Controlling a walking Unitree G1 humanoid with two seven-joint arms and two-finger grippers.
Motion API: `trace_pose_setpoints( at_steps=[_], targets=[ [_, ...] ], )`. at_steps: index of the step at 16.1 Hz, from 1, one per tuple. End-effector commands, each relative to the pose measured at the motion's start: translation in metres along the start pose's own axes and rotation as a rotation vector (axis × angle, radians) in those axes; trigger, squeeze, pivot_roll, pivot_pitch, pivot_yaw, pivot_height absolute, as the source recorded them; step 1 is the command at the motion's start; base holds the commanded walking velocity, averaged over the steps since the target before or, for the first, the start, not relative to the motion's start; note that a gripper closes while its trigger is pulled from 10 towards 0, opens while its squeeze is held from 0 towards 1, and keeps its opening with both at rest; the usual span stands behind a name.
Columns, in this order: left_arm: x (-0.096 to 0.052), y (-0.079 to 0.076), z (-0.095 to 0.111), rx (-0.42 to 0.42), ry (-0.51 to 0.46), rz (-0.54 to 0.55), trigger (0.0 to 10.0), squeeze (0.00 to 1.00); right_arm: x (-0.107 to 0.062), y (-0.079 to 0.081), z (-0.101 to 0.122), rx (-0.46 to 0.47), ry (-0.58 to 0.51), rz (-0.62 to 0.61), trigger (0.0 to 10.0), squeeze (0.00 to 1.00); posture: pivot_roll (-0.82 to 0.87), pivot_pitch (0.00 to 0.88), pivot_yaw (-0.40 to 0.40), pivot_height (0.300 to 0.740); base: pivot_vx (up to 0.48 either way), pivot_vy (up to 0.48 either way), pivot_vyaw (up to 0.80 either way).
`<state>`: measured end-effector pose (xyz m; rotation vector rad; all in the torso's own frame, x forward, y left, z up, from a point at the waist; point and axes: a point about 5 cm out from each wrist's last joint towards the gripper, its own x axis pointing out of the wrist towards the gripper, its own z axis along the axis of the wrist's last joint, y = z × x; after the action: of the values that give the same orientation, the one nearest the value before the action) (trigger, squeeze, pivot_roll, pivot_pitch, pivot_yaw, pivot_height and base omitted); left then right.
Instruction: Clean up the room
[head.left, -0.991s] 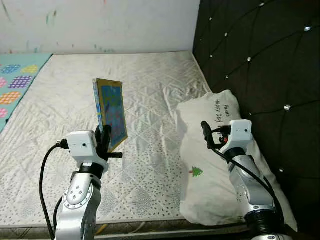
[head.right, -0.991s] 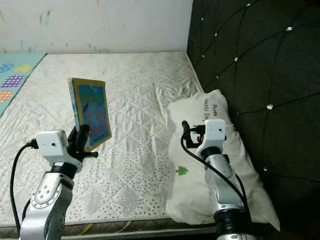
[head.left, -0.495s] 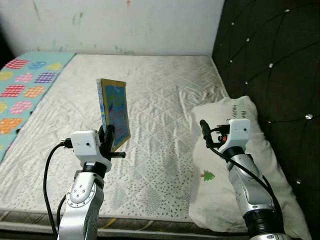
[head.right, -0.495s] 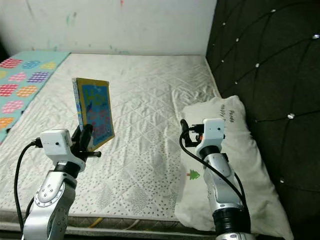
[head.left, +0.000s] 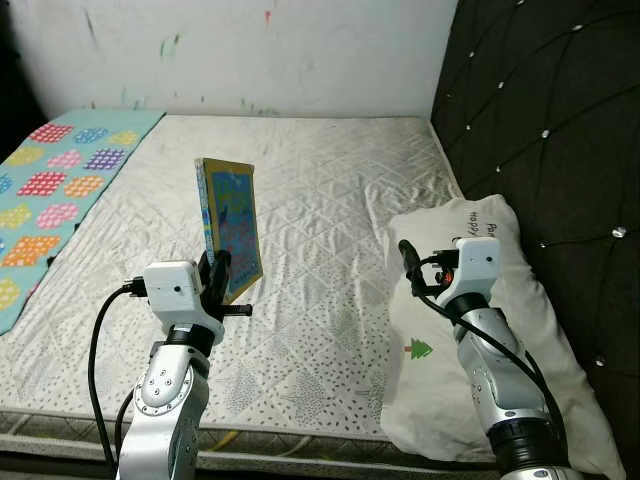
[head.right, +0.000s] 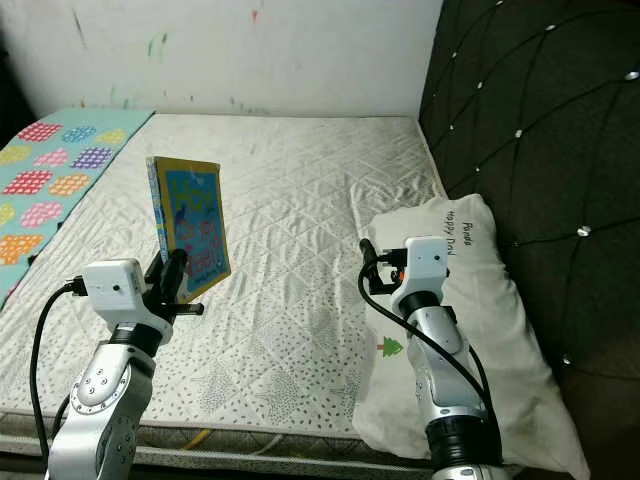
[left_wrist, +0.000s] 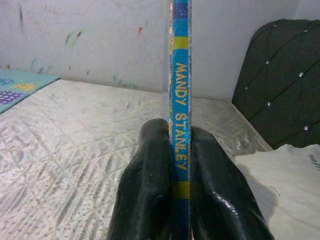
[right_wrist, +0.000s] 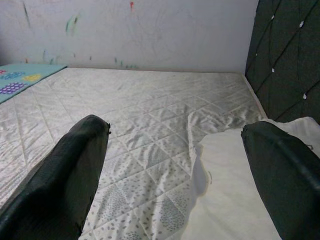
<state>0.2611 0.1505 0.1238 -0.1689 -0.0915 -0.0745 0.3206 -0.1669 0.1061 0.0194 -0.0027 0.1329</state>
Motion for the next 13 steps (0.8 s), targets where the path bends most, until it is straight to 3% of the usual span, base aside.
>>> trace_pose_setpoints(
  at_steps=[1,3,13],
  targets=[
    [0.004,-0.0008,0.0086,0.006,-0.049,-0.008,10.0,0.0,0.0011,0.0017,0.0028,-0.004,-0.014,0.008,10.0,0.0,-0.15,0.0,0.06,0.74,0.0,0.0,0.0],
    [0.0049,-0.0014,0.0089,0.007,-0.051,-0.009,10.0,0.0,0.0013,0.0011,0.0031,-0.002,-0.016,0.006,10.0,0.0,-0.16,0.0,0.06,0.74,0.0,0.0,0.0],
    [0.005,-0.0009,0.0069,0.01,-0.046,-0.002,10.0,0.0,0.0031,0.0029,0.0042,-0.014,-0.02,0.023,10.0,0.0,-0.15,0.0,0.051,0.645,0.0,0.0,0.0]
  ],
)
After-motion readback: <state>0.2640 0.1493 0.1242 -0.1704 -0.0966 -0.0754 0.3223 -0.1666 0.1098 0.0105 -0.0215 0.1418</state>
